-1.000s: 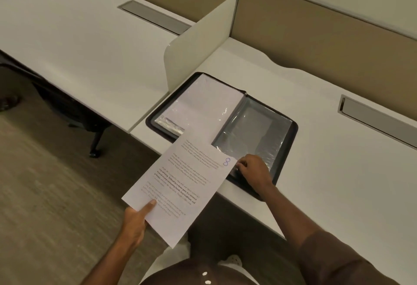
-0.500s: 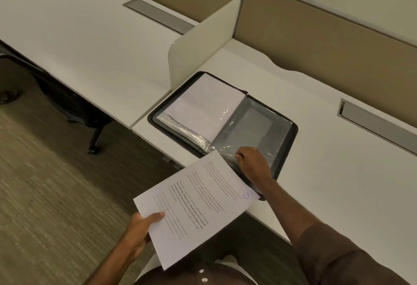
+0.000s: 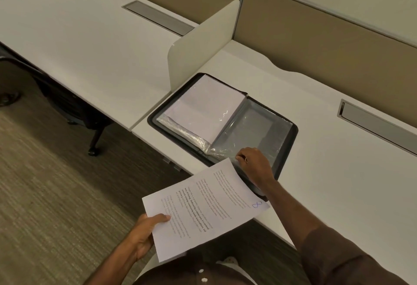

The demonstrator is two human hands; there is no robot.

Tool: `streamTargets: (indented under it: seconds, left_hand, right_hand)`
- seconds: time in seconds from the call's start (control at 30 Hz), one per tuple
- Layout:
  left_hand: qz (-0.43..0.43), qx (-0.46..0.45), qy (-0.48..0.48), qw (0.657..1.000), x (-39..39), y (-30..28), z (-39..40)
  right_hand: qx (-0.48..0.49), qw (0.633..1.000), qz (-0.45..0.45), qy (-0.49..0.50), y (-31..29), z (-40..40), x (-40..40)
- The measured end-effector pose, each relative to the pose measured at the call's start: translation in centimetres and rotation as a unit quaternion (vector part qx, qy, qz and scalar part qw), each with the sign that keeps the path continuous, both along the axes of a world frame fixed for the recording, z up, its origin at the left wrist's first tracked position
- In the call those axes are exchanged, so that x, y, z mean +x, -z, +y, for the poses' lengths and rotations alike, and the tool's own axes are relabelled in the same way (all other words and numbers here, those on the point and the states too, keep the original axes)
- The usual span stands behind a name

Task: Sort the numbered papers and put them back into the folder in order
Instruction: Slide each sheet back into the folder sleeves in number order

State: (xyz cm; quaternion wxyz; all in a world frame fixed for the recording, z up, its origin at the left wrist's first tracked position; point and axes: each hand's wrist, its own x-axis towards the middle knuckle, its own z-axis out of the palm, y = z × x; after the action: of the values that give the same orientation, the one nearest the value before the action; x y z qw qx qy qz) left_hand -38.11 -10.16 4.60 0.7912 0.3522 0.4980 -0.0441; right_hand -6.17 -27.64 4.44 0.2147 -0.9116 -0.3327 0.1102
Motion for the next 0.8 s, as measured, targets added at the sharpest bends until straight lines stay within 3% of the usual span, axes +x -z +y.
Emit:
streamTargets:
  seconds: [0.5,0.8]
  left_hand:
    - [-0.023,-0.06,0.018,0.998,0.9,-0.7,0.0]
    - [-0.003,-0.07,-0.034,0.997,2.1,-1.0,0.0]
  right_hand:
    - [0.015,1.0,0.013,-0.018,-0.1,0.1,0.6]
    - [0.004,0.998,-0.004,-0.06,-1.4,0.2,1.3]
